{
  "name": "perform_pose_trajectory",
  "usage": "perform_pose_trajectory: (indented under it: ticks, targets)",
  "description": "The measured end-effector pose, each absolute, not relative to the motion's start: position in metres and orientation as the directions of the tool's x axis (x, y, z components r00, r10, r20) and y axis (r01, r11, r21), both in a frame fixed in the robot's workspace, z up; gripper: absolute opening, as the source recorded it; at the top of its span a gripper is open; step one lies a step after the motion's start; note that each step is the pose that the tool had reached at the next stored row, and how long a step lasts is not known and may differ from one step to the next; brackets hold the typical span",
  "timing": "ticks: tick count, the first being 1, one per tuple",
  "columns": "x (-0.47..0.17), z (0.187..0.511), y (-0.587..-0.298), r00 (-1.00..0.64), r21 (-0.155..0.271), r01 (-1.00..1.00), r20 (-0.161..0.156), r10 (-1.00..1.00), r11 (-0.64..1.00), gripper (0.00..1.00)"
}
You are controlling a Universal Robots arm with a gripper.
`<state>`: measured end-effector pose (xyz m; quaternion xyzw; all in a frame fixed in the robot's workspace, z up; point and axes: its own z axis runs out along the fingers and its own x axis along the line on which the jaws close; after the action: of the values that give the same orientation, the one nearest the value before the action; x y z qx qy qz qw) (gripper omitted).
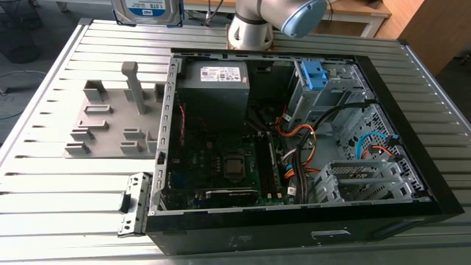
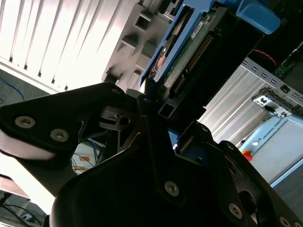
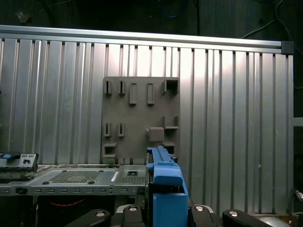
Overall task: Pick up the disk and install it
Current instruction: 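Pick up the disk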
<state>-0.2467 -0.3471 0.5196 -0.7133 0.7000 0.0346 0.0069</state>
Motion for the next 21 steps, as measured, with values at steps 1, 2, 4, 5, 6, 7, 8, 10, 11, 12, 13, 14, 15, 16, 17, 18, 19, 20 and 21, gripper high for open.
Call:
perform_pose_trajectory:
  ticks: [1, 2, 4, 5, 6, 7, 8, 10, 11, 12, 13, 14, 15, 16, 17, 18, 19, 20, 21]
  targets:
    - [-0.247, 0.52, -0.348, 0.018, 0.039, -0.999, -0.059, -0.998, -0.02, 0.36]
    - [-0.246, 0.519, -0.349, 0.018, 0.039, -0.999, -0.059, -0.998, -0.02, 0.36]
    - [-0.246, 0.519, -0.35, 0.018, 0.039, -0.999, -0.059, -0.998, -0.02, 0.36]
    - [-0.246, 0.519, -0.35, 0.018, 0.039, -0.999, -0.059, -0.998, -0.02, 0.36]
    - [-0.246, 0.519, -0.351, 0.018, 0.039, -0.999, -0.059, -0.998, -0.02, 0.36]
    - [-0.246, 0.519, -0.352, 0.018, 0.039, -0.999, -0.059, -0.998, -0.02, 0.36]
    - [-0.246, 0.519, -0.352, 0.018, 0.039, -0.999, -0.059, -0.998, -0.02, 0.36]
    - [-0.245, 0.519, -0.353, 0.018, 0.039, -0.999, -0.059, -0.998, -0.02, 0.36]
    - [-0.245, 0.519, -0.354, 0.018, 0.039, -0.999, -0.059, -0.998, -0.02, 0.36]
    - [-0.245, 0.519, -0.354, 0.018, 0.039, -0.999, -0.059, -0.998, -0.02, 0.36]
    - [-0.245, 0.519, -0.355, 0.018, 0.039, -0.999, -0.059, -0.998, -0.02, 0.36]
    - [-0.245, 0.519, -0.356, 0.018, 0.039, -0.999, -0.059, -0.998, -0.02, 0.36]
    - [-0.245, 0.519, -0.356, 0.018, 0.039, -0.999, -0.059, -0.998, -0.02, 0.36]
    - [-0.245, 0.519, -0.357, 0.018, 0.039, -0.999, -0.059, -0.998, -0.02, 0.36]
    - [-0.245, 0.519, -0.357, 0.018, 0.039, -0.999, -0.059, -0.998, -0.02, 0.36]
    - [-0.245, 0.519, -0.358, 0.018, 0.039, -0.999, -0.059, -0.998, -0.02, 0.36]
    - [-0.245, 0.519, -0.358, 0.018, 0.039, -0.999, -0.059, -0.998, -0.02, 0.36]
    - [-0.244, 0.519, -0.359, 0.018, 0.039, -0.999, -0.059, -0.998, -0.02, 0.36]
    - [-0.244, 0.519, -0.359, 0.018, 0.039, -0.999, -0.059, -0.998, -0.02, 0.36]
